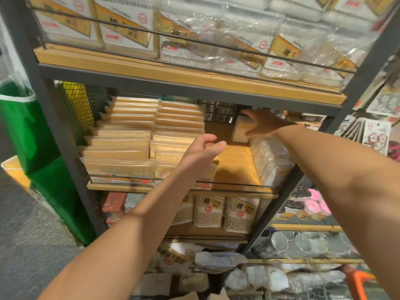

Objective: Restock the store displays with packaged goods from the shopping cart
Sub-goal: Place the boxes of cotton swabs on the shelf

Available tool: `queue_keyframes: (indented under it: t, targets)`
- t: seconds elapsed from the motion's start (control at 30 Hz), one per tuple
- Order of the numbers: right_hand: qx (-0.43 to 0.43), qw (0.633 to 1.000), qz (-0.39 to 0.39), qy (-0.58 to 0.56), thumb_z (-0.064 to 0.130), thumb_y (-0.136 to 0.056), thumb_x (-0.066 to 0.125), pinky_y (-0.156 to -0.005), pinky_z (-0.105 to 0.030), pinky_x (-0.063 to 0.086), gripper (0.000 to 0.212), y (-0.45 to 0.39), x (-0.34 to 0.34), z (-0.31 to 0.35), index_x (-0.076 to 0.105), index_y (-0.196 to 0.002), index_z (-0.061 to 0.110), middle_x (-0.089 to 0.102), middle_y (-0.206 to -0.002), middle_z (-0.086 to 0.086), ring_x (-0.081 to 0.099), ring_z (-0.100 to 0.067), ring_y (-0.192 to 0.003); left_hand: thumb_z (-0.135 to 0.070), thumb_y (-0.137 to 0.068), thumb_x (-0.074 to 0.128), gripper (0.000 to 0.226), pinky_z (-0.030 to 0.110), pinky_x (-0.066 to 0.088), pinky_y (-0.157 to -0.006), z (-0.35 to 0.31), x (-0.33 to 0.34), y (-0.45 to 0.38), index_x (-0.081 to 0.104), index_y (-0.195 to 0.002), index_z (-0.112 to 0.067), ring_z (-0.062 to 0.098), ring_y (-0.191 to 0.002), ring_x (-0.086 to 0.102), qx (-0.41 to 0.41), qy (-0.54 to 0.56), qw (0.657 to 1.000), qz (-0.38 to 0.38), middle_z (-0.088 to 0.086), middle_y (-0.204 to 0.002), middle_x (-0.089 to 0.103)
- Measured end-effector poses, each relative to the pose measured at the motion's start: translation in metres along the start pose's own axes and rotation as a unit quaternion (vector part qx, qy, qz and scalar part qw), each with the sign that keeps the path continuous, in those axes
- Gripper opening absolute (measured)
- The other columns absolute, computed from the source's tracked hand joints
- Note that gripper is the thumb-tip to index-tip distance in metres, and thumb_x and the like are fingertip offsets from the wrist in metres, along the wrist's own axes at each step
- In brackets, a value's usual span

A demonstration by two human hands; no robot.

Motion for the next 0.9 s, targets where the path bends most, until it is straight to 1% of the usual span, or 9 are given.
queue_keyframes:
  t: [0.2, 0.37, 0.43, 0.57, 0.63, 0.7, 0.77, 0.8, 0.9]
  targets:
    - [0.006, 0.994, -0.082, -0.068, 0.032, -0.089, 0.071, -0.114, -0.042, 0.034, 0.074, 0.040, -0.022, 0.014, 0.032, -0.151, 0.020, 0.038, -0.155, -0.008, 0.038, -0.031, -0.140, -0.042, -0.097, 0.054, 0.047, 0.038, 0.045, -0.105, -0.020, 0.001, 0.007, 0.048, -0.140, -0.023, 0.014, -0.119, 0.054, 0.053, -0.084, 0.995, -0.032, -0.007, -0.135, 0.053]
    - [0.032, 0.989, -0.081, -0.119, 0.039, -0.095, 0.061, -0.108, -0.032, 0.035, 0.065, 0.099, -0.035, 0.034, 0.036, -0.151, 0.017, 0.043, -0.152, -0.012, 0.042, -0.029, -0.138, -0.039, -0.097, 0.055, 0.040, 0.033, 0.050, -0.094, -0.027, 0.014, 0.020, 0.053, -0.133, -0.020, 0.013, -0.107, 0.059, 0.072, -0.047, 0.995, -0.047, -0.002, -0.127, 0.058]
    - [0.000, 0.978, -0.109, -0.180, 0.032, -0.094, 0.065, -0.109, -0.027, 0.031, 0.065, 0.134, -0.038, 0.032, 0.037, -0.150, 0.016, 0.042, -0.152, -0.009, 0.040, -0.024, -0.140, -0.033, -0.098, 0.056, 0.036, 0.027, 0.047, -0.084, -0.031, 0.032, 0.029, 0.056, -0.130, -0.016, 0.009, -0.102, 0.057, 0.083, -0.028, 0.994, -0.062, 0.000, -0.124, 0.060]
    - [-0.002, 0.950, -0.116, -0.291, 0.019, -0.092, 0.069, -0.109, -0.022, 0.032, 0.055, 0.226, -0.023, -0.009, 0.048, -0.142, 0.011, 0.051, -0.144, -0.008, 0.047, -0.018, -0.133, -0.029, -0.097, 0.057, 0.033, 0.028, 0.045, -0.081, -0.039, 0.109, 0.062, 0.059, -0.125, -0.013, 0.008, -0.094, 0.055, 0.098, -0.015, 0.994, -0.038, -0.004, -0.110, 0.061]
    - [0.023, 0.929, -0.120, -0.348, 0.015, -0.091, 0.069, -0.114, -0.035, 0.036, 0.050, 0.282, -0.008, -0.046, 0.052, -0.138, 0.009, 0.054, -0.141, -0.008, 0.050, -0.020, -0.131, -0.027, -0.097, 0.058, 0.028, 0.027, 0.043, -0.085, -0.036, 0.162, 0.086, 0.060, -0.121, -0.013, 0.005, -0.092, 0.054, 0.099, -0.008, 0.995, -0.002, -0.008, -0.101, 0.059]
    - [0.075, 0.915, -0.130, -0.375, 0.014, -0.091, 0.069, -0.112, -0.037, 0.039, 0.046, 0.346, 0.009, -0.093, 0.054, -0.134, 0.009, 0.058, -0.132, -0.004, 0.054, -0.018, -0.124, -0.022, -0.098, 0.057, 0.018, 0.023, 0.042, -0.080, -0.030, 0.226, 0.117, 0.060, -0.113, -0.014, 0.001, -0.085, 0.053, 0.098, -0.005, 0.994, 0.054, -0.010, -0.092, 0.057]
    - [0.131, 0.902, -0.132, -0.390, 0.009, -0.092, 0.067, -0.103, -0.030, 0.043, 0.042, 0.411, 0.027, -0.132, 0.055, -0.132, 0.007, 0.060, -0.121, -0.006, 0.058, -0.021, -0.114, -0.016, -0.098, 0.057, 0.003, 0.018, 0.040, -0.075, -0.022, 0.286, 0.147, 0.060, -0.098, -0.018, -0.001, -0.078, 0.050, 0.094, -0.014, 0.989, 0.109, -0.010, -0.086, 0.056]
    - [0.162, 0.895, -0.141, -0.391, 0.005, -0.092, 0.065, -0.097, -0.025, 0.044, 0.039, 0.453, 0.037, -0.156, 0.055, -0.129, 0.003, 0.061, -0.117, -0.012, 0.059, -0.026, -0.111, -0.012, -0.098, 0.056, 0.010, 0.015, 0.039, -0.071, -0.018, 0.327, 0.168, 0.059, -0.091, -0.018, -0.001, -0.075, 0.049, 0.091, -0.025, 0.985, 0.147, -0.008, -0.083, 0.056]
    - [0.250, 0.875, -0.124, -0.395, -0.005, -0.090, 0.064, -0.077, -0.009, 0.043, 0.031, 0.554, 0.070, -0.207, 0.059, -0.120, -0.008, 0.062, -0.112, -0.029, 0.063, -0.026, -0.108, -0.014, -0.095, 0.060, 0.003, 0.011, 0.035, -0.058, 0.000, 0.418, 0.220, 0.059, -0.092, -0.014, 0.001, -0.062, 0.047, 0.068, -0.055, 0.963, 0.255, -0.002, -0.075, 0.051]
Point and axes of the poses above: each hand's wrist, its own y-axis away from the middle knuckle, its own x-axis out of the palm, z = x × y, the point moved 6 cm from there along -y, towards the middle knuckle
